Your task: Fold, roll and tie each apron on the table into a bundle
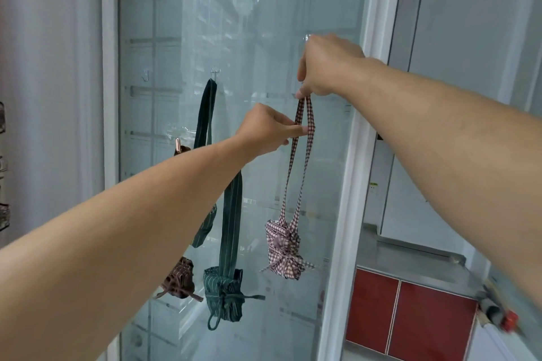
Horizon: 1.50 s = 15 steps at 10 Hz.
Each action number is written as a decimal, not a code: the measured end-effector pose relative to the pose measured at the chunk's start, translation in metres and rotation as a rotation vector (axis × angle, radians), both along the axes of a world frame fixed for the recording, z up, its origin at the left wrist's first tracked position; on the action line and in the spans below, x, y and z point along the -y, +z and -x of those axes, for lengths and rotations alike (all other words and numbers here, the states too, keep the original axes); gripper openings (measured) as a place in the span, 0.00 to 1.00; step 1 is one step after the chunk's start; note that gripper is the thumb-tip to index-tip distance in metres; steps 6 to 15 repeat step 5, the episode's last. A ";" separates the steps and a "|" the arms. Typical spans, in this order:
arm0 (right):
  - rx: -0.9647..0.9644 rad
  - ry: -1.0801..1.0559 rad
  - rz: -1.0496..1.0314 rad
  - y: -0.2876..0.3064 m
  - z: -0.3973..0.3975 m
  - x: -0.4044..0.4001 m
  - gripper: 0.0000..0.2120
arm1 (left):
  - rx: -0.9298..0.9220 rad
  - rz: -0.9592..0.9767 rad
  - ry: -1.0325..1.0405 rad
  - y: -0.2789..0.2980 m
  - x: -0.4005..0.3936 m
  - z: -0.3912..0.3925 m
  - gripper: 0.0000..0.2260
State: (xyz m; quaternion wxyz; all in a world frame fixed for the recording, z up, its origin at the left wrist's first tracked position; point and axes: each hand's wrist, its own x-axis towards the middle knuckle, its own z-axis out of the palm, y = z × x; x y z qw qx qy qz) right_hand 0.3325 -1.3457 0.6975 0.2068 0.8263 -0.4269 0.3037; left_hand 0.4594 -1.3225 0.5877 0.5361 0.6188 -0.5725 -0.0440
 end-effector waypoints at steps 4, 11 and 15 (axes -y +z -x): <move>-0.003 0.001 0.145 0.004 -0.008 0.000 0.11 | -0.017 -0.033 -0.021 -0.014 -0.022 -0.017 0.14; 0.015 0.057 0.170 0.001 -0.018 -0.005 0.12 | -0.019 -0.017 0.099 -0.014 -0.034 -0.031 0.12; 0.015 0.057 0.170 0.001 -0.018 -0.005 0.12 | -0.019 -0.017 0.099 -0.014 -0.034 -0.031 0.12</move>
